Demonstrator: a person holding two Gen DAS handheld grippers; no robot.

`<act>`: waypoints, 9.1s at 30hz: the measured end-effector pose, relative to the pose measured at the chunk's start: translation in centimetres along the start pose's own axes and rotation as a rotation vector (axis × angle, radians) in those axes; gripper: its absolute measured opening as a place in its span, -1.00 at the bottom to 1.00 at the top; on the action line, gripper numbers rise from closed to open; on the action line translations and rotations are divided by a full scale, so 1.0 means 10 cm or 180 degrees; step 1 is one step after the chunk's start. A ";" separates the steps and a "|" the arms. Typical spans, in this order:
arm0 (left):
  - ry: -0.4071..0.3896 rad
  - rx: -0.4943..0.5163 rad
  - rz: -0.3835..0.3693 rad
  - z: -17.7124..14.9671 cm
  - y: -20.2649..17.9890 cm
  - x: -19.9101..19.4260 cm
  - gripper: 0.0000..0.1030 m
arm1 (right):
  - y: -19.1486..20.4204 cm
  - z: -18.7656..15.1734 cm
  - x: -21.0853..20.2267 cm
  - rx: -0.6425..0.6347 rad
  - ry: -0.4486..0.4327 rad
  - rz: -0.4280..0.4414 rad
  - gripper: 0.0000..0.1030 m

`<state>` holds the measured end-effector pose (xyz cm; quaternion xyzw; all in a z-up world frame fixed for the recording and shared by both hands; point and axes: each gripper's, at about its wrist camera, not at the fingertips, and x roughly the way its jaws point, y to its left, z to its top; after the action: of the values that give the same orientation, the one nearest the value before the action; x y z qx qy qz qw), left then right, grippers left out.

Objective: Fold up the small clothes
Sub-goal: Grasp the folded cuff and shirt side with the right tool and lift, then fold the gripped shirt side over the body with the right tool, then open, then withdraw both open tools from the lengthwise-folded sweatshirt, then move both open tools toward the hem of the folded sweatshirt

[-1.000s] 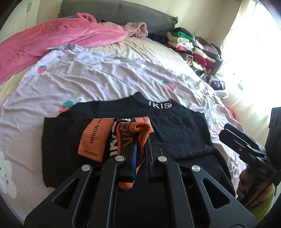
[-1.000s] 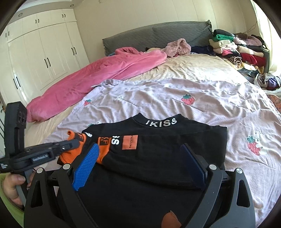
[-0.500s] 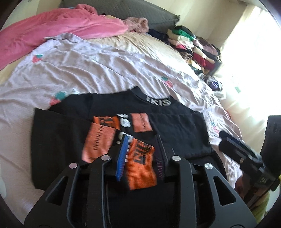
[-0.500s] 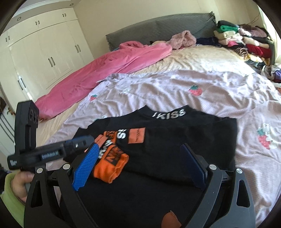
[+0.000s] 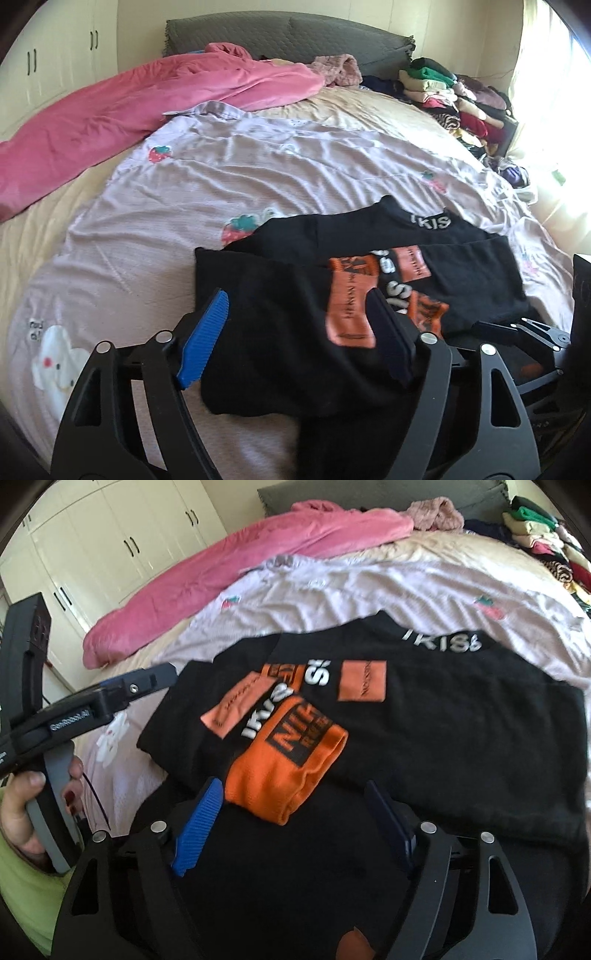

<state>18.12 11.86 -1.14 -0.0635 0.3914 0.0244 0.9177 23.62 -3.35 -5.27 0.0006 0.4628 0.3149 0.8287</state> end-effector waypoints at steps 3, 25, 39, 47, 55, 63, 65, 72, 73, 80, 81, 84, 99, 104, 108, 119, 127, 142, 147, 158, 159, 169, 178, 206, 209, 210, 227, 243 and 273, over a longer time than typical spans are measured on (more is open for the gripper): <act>0.0015 0.0002 0.0016 -0.05 0.08 0.01 0.43 | -0.02 -0.02 0.12 0.0081 0.0091 0.0083 0.50; -0.0005 -0.0220 -0.0035 -0.09 0.33 -0.02 0.43 | -0.03 0.08 0.25 0.0253 0.0011 0.0442 -0.75; -0.0007 -0.0263 -0.0072 -0.08 0.35 -0.08 0.43 | -0.26 0.31 -0.55 0.0194 -0.0807 -0.0032 -0.87; 0.0019 -0.0211 -0.0108 -0.10 0.22 -0.10 0.43 | -0.74 0.30 -0.91 0.0486 -0.1080 -0.0421 -0.90; 0.0070 -0.0092 -0.0157 -0.09 0.03 -0.02 0.43 | -1.10 0.21 -1.08 0.0728 -0.1126 -0.0819 -0.91; 0.0065 0.0050 -0.0241 0.01 -0.27 0.11 0.43 | -1.23 0.15 -1.20 0.0733 -0.1117 -0.1239 -1.00; 0.0106 0.0121 -0.0255 0.02 -0.38 0.18 0.43 | -1.29 0.14 -1.20 0.0761 -0.1048 -0.1238 -1.00; 0.0259 0.0330 -0.0324 0.03 -0.66 0.45 0.43 | -1.58 0.03 -1.00 0.1092 -0.0718 -0.1013 -0.60; 0.0275 0.0346 -0.0333 0.03 -0.68 0.48 0.43 | -1.61 0.02 -0.95 0.1118 -0.0666 -0.0965 -0.48; 0.0526 0.0479 -0.0318 -0.01 -0.82 0.82 0.43 | -1.68 -0.06 -0.53 0.1116 -0.0236 -0.0955 -0.20; 0.0550 0.0496 -0.0301 -0.04 -0.82 0.85 0.43 | -1.69 -0.07 -0.48 0.1120 -0.0186 -0.0992 -0.13; 0.0551 0.0512 -0.0294 -0.10 -0.82 0.90 0.43 | -1.71 -0.08 -0.37 0.1096 -0.0133 -0.1027 -0.11; 0.0216 0.0132 -0.0369 0.12 -0.53 0.50 0.43 | -1.45 0.09 -0.80 0.0714 -0.0660 -0.1246 -0.81; 0.0235 0.0209 -0.0371 0.20 -0.64 0.53 0.43 | -1.52 0.08 -0.81 0.0759 -0.0672 -0.1375 -0.81; 0.0300 0.0340 -0.0426 0.19 -0.84 0.62 0.43 | -1.57 0.06 -0.79 0.0853 -0.0675 -0.1351 -0.81; 0.0605 0.0413 -0.0326 0.00 -0.87 1.06 0.43 | -1.70 0.02 -0.80 0.1037 -0.0607 -0.1829 -0.64; 0.0549 0.0306 -0.0427 -0.01 -0.74 1.00 0.43 | -1.44 0.08 -0.87 0.0808 -0.0801 -0.1399 -0.34; 0.0348 0.0329 -0.0583 0.24 -0.78 0.73 0.33 | -0.85 0.16 -0.39 0.0075 -0.0347 -0.0979 -0.05; 0.0596 0.0423 -0.0385 0.16 -0.85 1.06 0.33 | -0.89 0.13 -0.33 0.0077 -0.0274 -0.0998 0.06; 0.0596 0.0435 -0.0363 0.05 -0.74 1.09 0.33 | -1.11 0.03 -0.06 0.0182 0.0057 -0.1350 0.14; 0.0593 0.0428 -0.0351 0.05 -0.74 1.06 0.33 | -1.11 0.03 -0.09 0.0182 0.0031 -0.1336 0.14; 0.0502 0.0773 -0.0313 -0.17 -0.89 0.65 0.33 | -0.70 0.03 -0.18 -0.0026 -0.0097 -0.0805 0.14; 0.0603 0.0671 -0.0340 -0.28 -0.78 0.73 0.35 | -0.72 -0.06 0.03 0.0013 0.0065 -0.0973 0.21; 0.0121 0.0445 -0.0434 -0.20 -0.64 -0.29 0.52 | -0.87 -0.52 -1.87 0.0647 -0.1267 -0.0869 0.55; 0.0075 0.0417 -0.0432 -0.20 -0.63 -0.40 0.61 | -0.89 -0.62 -2.08 0.0688 -0.1383 -0.0921 0.55; 0.0062 0.0415 -0.0424 -0.20 -0.62 -0.43 0.69 | -0.89 -0.64 -2.14 0.0705 -0.1412 -0.0935 0.55; -0.0152 0.0247 -0.0376 -0.26 -0.37 -0.90 0.81 | -0.89 -1.16 -3.02 0.0808 -0.1819 -0.1328 0.89; -0.0139 0.0173 -0.0286 -0.55 -0.09 -1.07 0.81 | -0.96 -1.77 -3.70 0.1077 -0.2106 -0.1678 0.89; 0.0167 0.0333 -0.0209 -1.18 0.09 -1.10 0.81 | -0.56 -2.24 -3.59 0.0330 -0.1598 -0.1715 0.89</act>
<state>1.96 11.17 -1.37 -0.0288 0.4138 -0.0280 0.9095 -4.08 -33.08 7.77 -0.0021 0.2440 0.0517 0.9684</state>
